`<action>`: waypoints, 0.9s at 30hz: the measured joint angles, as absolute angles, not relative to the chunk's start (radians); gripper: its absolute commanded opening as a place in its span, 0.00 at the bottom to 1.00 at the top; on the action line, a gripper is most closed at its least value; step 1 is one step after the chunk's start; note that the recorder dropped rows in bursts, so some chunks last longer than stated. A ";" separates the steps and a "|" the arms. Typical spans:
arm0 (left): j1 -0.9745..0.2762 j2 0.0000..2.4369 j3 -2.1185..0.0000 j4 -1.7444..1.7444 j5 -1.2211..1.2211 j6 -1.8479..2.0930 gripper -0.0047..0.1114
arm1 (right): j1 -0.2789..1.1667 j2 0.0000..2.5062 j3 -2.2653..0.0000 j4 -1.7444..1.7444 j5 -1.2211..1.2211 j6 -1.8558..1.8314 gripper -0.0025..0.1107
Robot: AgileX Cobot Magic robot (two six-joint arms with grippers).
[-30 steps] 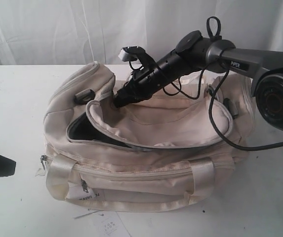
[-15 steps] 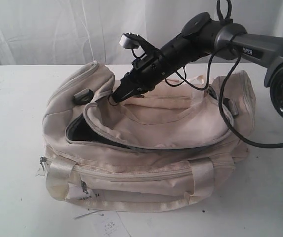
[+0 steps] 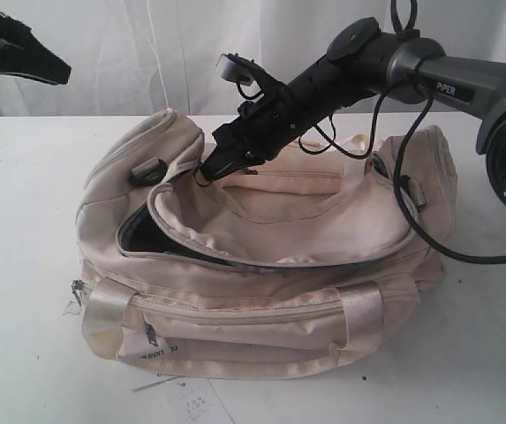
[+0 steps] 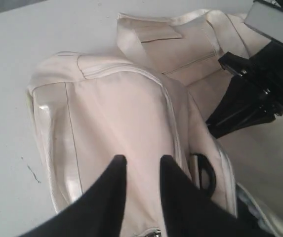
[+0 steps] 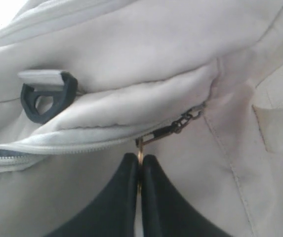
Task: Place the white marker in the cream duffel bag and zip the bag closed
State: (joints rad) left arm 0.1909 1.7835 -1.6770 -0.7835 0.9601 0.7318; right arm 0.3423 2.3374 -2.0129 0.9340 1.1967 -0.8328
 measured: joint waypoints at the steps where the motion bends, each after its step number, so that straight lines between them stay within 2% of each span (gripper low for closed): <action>1: 0.177 1.827 -1.731 -0.773 0.971 0.718 0.60 | 0.342 2.337 -2.013 0.934 1.197 -0.831 0.02; 4: 0.097 1.917 -1.794 -0.761 0.983 0.708 0.68 | 0.342 2.337 -2.013 0.934 1.197 -0.811 0.02; 9: -0.039 1.983 -1.798 -0.636 0.906 0.699 0.68 | 0.342 2.337 -2.013 0.934 1.197 -0.789 0.02; 18: -0.121 2.044 -1.799 -0.557 0.755 0.663 0.67 | 0.342 2.337 -2.013 0.934 1.197 -0.783 0.02; 20: -0.133 2.059 -1.799 -0.555 0.718 0.662 0.59 | 0.342 2.337 -2.013 0.932 1.197 -0.781 0.02; 21: -0.136 2.063 -1.799 -0.555 0.708 0.658 0.45 | 0.342 2.337 -2.013 0.932 1.197 -0.780 0.02; 22: -0.137 2.068 -1.799 -0.552 0.690 0.641 0.35 | 0.342 2.337 -2.013 0.932 1.197 -0.780 0.02; 23: -0.137 2.068 -1.799 -0.542 0.681 0.625 0.17 | 0.342 2.337 -2.013 0.932 1.197 -0.780 0.02; 24: -0.137 2.068 -1.799 -0.520 0.670 0.598 0.06 | 0.342 2.337 -2.013 0.932 1.197 -0.780 0.02; 27: -0.137 2.068 -1.799 -0.499 0.663 0.581 0.04 | 0.342 2.337 -2.013 0.934 1.197 -0.779 0.02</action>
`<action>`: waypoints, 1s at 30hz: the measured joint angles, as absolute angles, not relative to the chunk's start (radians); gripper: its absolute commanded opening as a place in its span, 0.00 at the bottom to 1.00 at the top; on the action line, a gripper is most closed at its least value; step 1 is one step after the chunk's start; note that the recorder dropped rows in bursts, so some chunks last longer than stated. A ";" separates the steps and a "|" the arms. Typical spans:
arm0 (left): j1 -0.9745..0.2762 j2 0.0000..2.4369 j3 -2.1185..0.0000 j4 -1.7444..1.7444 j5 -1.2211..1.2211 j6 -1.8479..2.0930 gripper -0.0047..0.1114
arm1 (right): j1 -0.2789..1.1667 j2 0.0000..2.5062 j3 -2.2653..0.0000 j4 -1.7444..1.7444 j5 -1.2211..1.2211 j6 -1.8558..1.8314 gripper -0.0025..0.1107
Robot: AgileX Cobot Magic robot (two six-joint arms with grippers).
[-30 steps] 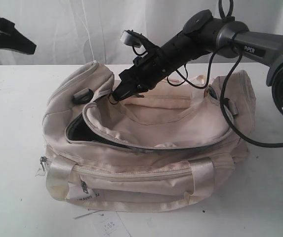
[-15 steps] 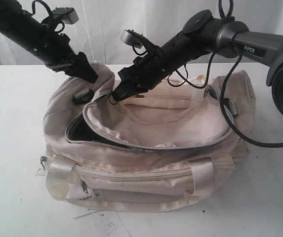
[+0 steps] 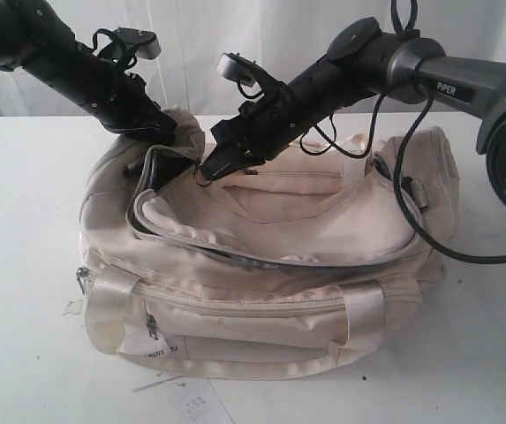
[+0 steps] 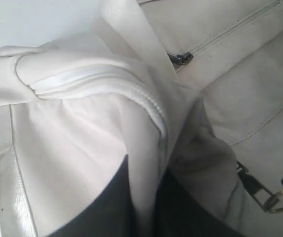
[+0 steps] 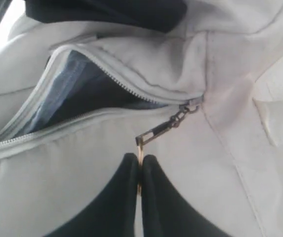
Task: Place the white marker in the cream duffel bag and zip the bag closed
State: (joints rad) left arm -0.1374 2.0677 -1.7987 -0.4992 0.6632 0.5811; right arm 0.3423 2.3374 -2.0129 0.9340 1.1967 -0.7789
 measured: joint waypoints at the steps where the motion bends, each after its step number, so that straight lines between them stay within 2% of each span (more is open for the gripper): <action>1: -0.137 2.068 -1.799 -0.497 0.661 0.574 0.04 | 0.342 2.337 -2.013 0.941 1.197 -0.779 0.02; 16: -0.137 2.068 -1.799 -0.489 0.637 0.528 0.04 | 0.349 2.294 -1.982 1.028 1.186 -0.628 0.02; 30: -0.141 2.068 -1.799 -0.478 0.685 0.528 0.04 | 0.481 2.246 -1.864 0.976 1.090 -0.613 0.02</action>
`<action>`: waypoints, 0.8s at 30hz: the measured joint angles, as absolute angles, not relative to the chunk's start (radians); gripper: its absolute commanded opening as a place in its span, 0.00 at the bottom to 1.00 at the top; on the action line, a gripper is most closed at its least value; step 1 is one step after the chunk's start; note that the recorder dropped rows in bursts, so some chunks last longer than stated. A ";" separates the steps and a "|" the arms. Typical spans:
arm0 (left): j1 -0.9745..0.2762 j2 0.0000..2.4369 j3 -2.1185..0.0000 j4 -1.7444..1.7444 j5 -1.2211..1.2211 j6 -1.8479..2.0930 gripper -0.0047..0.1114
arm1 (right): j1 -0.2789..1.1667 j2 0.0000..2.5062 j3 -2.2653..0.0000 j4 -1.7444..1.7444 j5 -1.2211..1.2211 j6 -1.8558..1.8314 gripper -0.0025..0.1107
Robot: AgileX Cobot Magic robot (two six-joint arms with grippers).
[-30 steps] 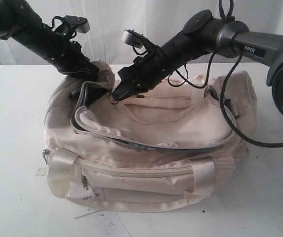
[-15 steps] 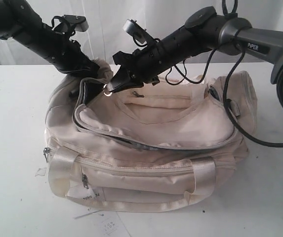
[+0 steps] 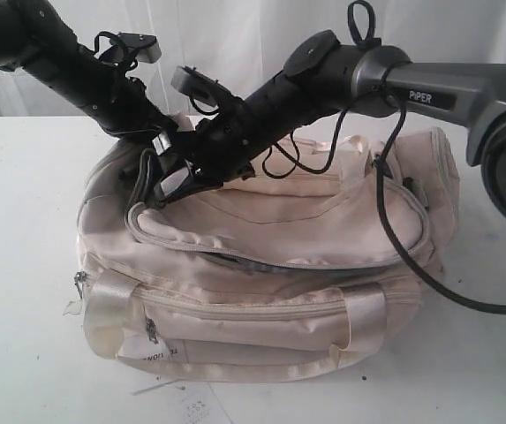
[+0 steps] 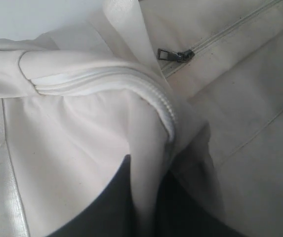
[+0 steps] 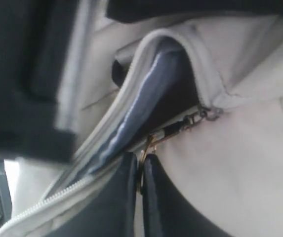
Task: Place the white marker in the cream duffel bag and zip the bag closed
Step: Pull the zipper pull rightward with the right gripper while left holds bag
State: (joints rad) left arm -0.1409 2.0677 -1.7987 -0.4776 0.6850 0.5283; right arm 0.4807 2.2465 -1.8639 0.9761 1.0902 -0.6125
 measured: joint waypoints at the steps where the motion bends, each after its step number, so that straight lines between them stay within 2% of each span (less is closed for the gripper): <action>1: -0.141 2.068 -1.799 -0.478 0.687 0.528 0.04 | 0.483 2.242 -1.864 0.974 1.088 -0.613 0.02; 13: -0.128 2.068 -1.799 -0.502 0.676 0.489 0.04 | 0.493 2.121 -1.864 0.721 1.080 -0.483 0.02; 15: -0.122 2.068 -1.799 -0.507 0.683 0.483 0.07 | 0.493 2.114 -1.864 0.712 1.076 -0.481 0.02; 17: -0.117 2.068 -1.799 -0.518 0.692 0.481 0.16 | 0.495 2.114 -1.864 0.709 1.076 -0.481 0.02; 22: -0.110 2.059 -1.799 -0.531 0.716 0.528 0.55 | 0.499 2.114 -1.864 0.706 1.105 -0.481 0.02; 24: -0.106 2.049 -1.799 -0.538 0.718 0.568 0.63 | 0.499 2.114 -1.864 0.706 1.121 -0.481 0.02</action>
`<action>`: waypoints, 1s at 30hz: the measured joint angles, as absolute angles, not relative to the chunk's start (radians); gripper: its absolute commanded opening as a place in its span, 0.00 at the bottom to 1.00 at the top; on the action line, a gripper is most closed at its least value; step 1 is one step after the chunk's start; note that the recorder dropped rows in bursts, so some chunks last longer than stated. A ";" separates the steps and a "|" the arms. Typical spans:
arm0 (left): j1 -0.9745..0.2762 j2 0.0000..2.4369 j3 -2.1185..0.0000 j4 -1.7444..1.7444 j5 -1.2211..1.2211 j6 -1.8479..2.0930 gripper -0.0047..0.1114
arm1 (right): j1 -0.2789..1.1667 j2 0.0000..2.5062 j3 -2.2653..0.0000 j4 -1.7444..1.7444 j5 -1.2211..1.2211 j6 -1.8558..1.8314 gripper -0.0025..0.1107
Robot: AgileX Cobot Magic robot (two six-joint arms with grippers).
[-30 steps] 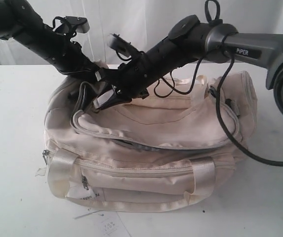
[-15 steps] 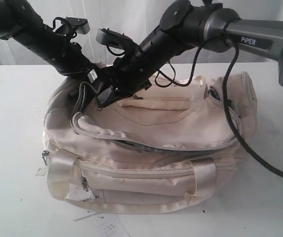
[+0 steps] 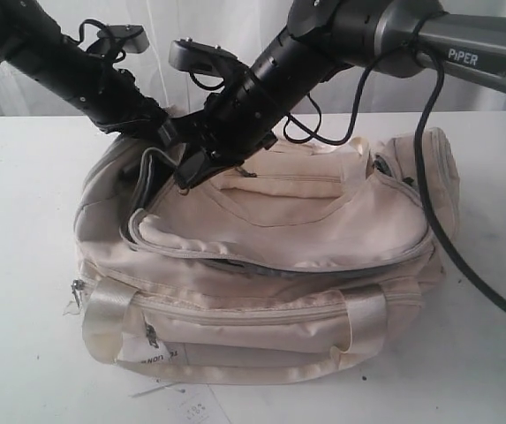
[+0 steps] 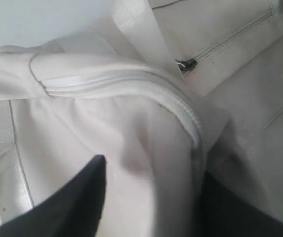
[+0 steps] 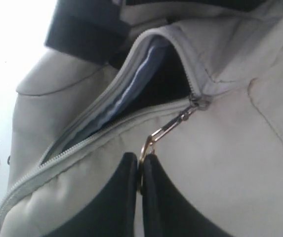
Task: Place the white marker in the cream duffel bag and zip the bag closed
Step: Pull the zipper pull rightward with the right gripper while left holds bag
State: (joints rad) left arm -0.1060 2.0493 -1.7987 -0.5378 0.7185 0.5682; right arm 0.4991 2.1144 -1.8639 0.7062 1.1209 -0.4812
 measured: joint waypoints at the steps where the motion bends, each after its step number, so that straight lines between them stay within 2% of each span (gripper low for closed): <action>1: -0.104 2.045 -1.799 -0.544 0.718 0.590 0.65 | 0.501 2.114 -1.864 0.706 1.129 -0.481 0.02; 14: -0.096 2.042 -1.799 -0.844 0.611 0.711 0.64 | 0.511 2.113 -1.863 0.721 1.199 -0.481 0.02; 20: -0.096 2.088 -1.800 -0.837 0.737 0.711 0.64 | 0.511 2.112 -1.863 0.721 1.202 -0.481 0.02; 25: -0.096 2.079 -1.805 -0.751 0.749 0.711 0.64 | 0.511 2.112 -1.863 0.699 1.208 -0.483 0.02; 30: -0.096 2.065 -1.908 -0.644 0.903 0.645 0.64 | 0.511 2.112 -1.863 0.668 1.212 -0.485 0.02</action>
